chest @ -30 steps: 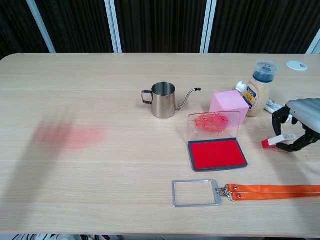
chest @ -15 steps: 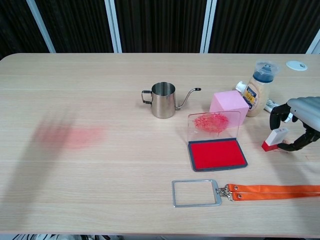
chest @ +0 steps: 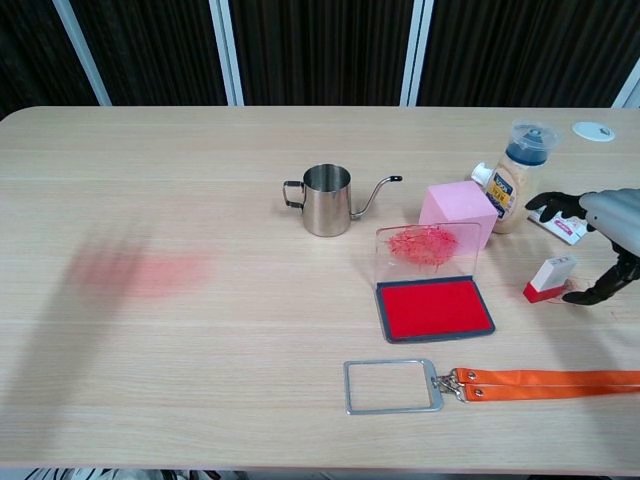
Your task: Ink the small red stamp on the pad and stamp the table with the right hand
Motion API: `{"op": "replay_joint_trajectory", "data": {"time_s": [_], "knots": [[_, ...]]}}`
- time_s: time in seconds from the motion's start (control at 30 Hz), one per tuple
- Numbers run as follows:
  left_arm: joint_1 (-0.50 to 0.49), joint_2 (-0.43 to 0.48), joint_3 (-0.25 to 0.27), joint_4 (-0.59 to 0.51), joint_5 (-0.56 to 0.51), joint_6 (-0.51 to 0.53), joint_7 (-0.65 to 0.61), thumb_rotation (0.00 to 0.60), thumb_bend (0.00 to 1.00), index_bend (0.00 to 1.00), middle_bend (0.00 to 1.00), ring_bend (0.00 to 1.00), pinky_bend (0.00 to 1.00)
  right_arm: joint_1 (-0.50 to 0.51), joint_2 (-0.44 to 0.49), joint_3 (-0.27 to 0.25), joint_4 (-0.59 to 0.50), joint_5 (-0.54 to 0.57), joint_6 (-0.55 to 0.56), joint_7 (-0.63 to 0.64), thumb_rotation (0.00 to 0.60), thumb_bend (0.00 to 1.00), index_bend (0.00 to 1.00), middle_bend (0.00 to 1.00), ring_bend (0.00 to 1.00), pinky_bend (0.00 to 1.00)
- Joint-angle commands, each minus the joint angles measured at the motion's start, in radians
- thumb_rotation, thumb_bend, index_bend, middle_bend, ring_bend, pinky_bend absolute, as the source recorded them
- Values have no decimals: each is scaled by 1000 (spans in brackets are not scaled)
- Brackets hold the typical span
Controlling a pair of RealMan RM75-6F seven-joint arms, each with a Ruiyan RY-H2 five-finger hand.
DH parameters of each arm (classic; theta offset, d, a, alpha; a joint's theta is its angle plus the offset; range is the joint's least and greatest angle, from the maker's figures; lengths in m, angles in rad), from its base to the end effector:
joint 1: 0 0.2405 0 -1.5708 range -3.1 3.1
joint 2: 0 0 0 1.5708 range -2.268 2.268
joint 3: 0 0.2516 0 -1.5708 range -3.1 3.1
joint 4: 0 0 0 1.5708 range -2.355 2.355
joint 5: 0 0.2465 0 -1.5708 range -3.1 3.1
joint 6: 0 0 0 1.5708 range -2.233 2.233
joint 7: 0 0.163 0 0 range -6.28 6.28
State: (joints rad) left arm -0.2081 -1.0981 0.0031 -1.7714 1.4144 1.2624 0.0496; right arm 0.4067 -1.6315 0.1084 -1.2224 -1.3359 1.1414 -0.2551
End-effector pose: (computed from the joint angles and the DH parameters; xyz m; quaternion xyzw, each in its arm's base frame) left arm -0.2885 0.2168 0.0760 -0.6377 -0.4700 -0.3484 0.5011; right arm -0.2751 -0.3079 -0.0492 0.6928 -0.3755 0.3269 0.5218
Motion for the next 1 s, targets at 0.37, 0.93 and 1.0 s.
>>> {"op": "replay_joint_trajectory", "data": {"time_s": [0.37,0.93,1.0], "knots": [[2,0,-2,5,8,10,-2,600,14,0,0,0,0,-65,250,-17,-219,-29,109,-102,600,153,0,18,18,221],[7,-24,-21,42,9,48,25,600,14,0,0,0,0,-308,468,-118,-381,-215,472,10,600,136,0,0,0,220],[7,-25,-22,43,11,51,25,600,14,0,0,0,0,-320,462,-118,-364,-218,484,17,600,136,0,0,0,220]]}}
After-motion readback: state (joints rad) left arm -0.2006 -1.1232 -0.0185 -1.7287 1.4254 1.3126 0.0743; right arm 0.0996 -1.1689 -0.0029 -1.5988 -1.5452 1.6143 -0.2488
